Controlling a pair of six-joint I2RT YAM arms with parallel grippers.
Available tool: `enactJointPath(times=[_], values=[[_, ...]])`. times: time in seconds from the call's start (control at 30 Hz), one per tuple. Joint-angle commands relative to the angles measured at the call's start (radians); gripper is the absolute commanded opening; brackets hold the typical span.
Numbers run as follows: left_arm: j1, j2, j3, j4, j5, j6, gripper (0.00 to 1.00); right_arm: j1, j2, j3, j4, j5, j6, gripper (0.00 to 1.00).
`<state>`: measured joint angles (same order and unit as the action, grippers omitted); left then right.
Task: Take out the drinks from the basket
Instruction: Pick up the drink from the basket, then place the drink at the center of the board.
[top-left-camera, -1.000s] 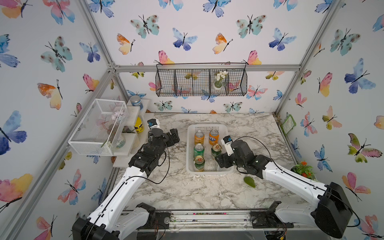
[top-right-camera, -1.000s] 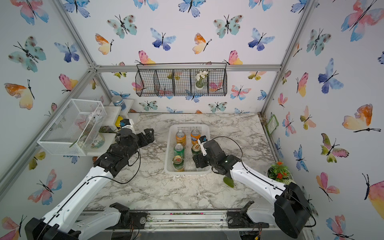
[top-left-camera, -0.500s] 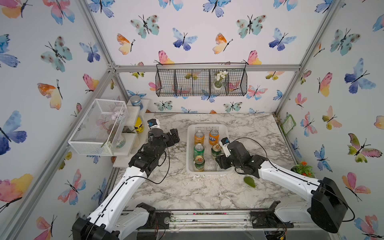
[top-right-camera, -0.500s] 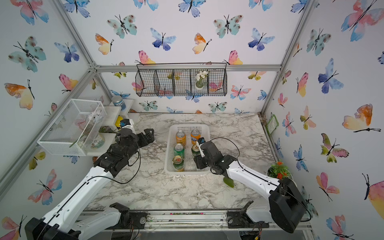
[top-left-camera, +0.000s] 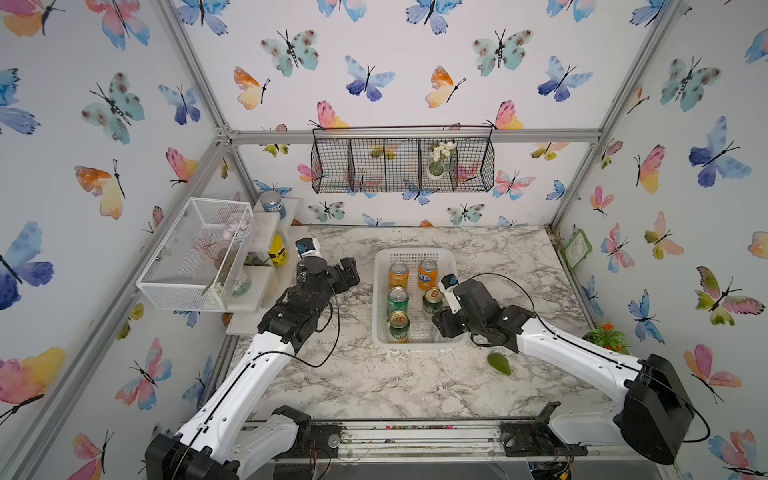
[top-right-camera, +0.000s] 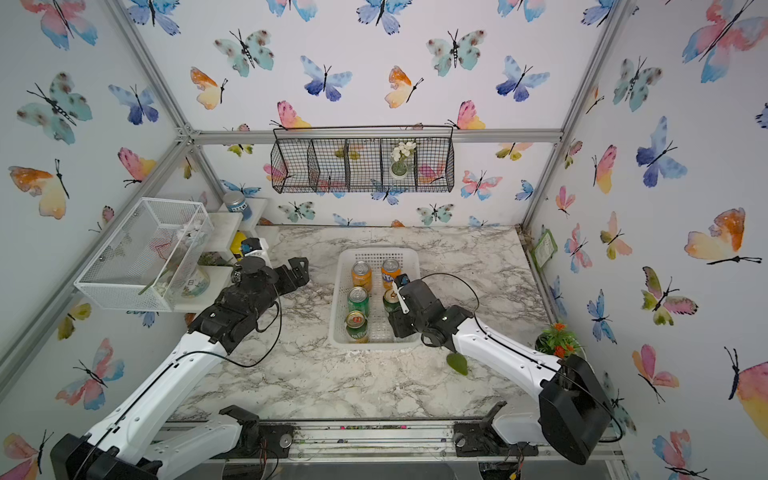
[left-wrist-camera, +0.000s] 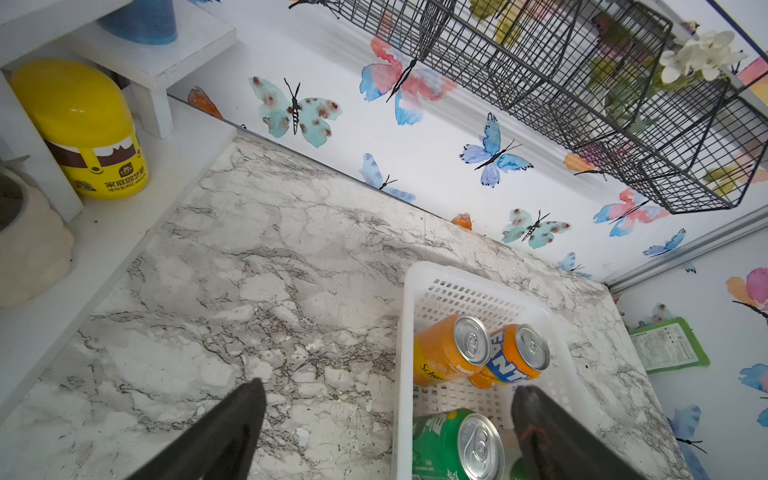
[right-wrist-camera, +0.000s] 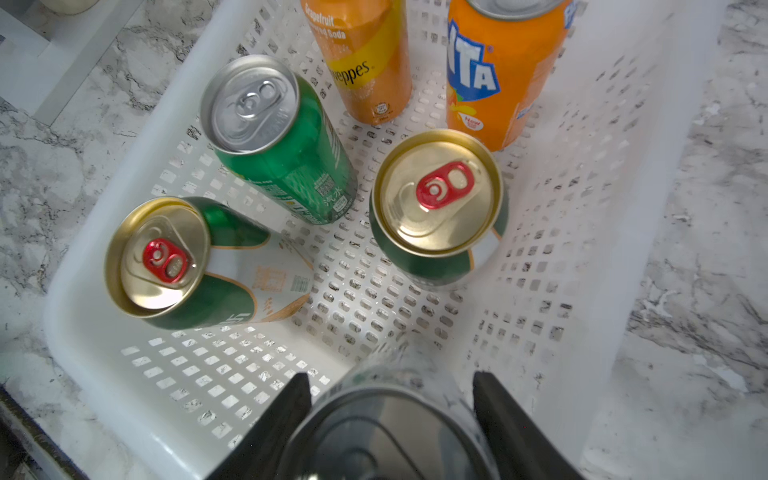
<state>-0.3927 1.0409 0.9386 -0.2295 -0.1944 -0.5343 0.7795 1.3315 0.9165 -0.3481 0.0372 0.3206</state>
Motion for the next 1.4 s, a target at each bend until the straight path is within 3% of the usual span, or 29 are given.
enactJointPath(times=[0.0, 0.57, 1.03, 1.23, 1.37], values=[[0.003, -0.001, 0.014, 0.005, -0.01, 0.017, 0.99, 0.004, -0.012, 0.079, -0.006, 0.014, 0.001, 0.22], [0.003, 0.016, 0.028, 0.0, -0.004, 0.025, 0.99, -0.026, 0.067, 0.443, -0.098, 0.144, -0.09, 0.21], [0.006, 0.013, 0.017, 0.001, 0.001, 0.026, 0.99, -0.417, 0.206, 0.551, -0.003, 0.073, -0.045, 0.19], [0.006, 0.007, 0.012, 0.001, 0.001, 0.029, 0.99, -0.473, 0.328, 0.565, 0.052, 0.088, -0.05, 0.2], [0.007, 0.005, 0.012, 0.001, 0.001, 0.031, 0.99, -0.474, 0.432, 0.595, 0.083, 0.035, -0.049, 0.2]])
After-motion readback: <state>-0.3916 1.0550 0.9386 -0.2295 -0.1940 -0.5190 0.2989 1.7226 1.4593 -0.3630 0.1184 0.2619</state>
